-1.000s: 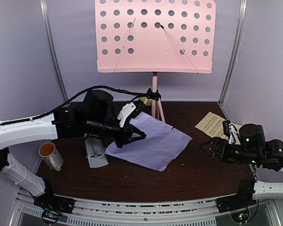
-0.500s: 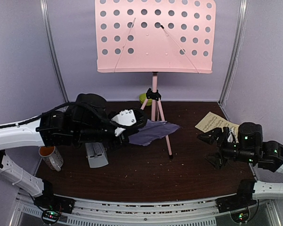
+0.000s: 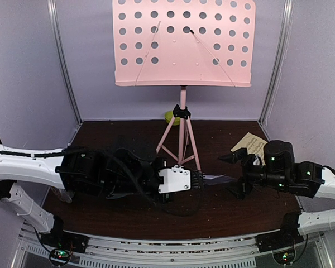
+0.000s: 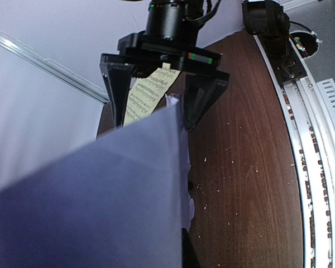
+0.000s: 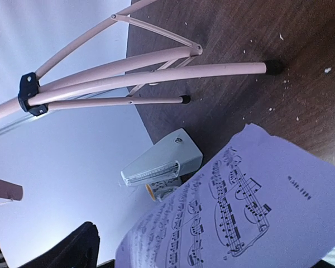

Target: Set up the instrument practice props

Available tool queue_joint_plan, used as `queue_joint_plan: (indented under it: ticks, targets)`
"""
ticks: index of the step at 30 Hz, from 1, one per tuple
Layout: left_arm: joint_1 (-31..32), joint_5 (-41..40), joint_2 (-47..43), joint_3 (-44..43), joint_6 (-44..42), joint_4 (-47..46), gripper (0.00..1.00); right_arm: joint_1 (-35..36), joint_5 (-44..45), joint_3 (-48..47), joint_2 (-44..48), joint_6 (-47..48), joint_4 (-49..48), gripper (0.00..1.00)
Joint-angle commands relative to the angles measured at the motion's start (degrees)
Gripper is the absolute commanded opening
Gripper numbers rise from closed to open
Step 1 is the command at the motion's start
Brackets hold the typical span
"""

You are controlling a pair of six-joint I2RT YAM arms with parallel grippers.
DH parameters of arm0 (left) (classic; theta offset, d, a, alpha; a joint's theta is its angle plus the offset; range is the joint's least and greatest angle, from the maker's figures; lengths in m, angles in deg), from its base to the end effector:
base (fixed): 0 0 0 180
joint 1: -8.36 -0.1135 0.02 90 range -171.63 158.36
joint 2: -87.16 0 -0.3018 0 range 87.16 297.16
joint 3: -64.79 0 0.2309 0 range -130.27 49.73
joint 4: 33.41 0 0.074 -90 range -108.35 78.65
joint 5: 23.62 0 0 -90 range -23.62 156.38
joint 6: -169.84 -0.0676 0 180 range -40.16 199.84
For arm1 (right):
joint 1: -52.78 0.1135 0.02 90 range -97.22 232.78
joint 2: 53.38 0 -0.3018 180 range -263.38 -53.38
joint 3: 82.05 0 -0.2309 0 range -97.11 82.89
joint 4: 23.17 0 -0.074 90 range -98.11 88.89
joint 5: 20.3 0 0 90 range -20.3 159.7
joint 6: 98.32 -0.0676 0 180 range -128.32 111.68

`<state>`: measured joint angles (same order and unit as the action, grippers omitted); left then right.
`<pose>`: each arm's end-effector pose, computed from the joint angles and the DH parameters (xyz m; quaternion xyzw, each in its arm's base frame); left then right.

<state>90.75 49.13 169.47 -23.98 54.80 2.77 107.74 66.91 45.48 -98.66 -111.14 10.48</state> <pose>0.0635 -0.3238 0.3699 0.6447 0.5667 -0.1244 0.4978 0.0911 0.1357 0.2938 0.3330 0.7821 0.5205 0.0811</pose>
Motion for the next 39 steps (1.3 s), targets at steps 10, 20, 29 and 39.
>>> queue_joint_plan:
  ticks: [10, 20, 29, 39]
  targets:
    - [2.02, -4.55, 0.88, -2.12, -5.05, -1.61, 0.03, 2.00, 4.13, 0.57, 3.07, -8.86, 0.52, 0.09]
    - [1.99, -2.07, -5.97, 3.70, 8.73, 0.63, 0.84, 1.83, 11.19, -0.26, 8.57, 4.56, 1.05, 0.00]
    - [-0.84, 9.18, -14.53, 14.39, 20.88, 3.12, 0.92, 1.84, 9.64, -6.96, 10.24, 31.07, 6.42, 0.00]
    - [-7.44, 16.90, -18.93, 19.26, 27.15, -1.72, 0.92, 1.87, -4.21, -11.60, 9.15, 51.95, 2.78, 0.00]
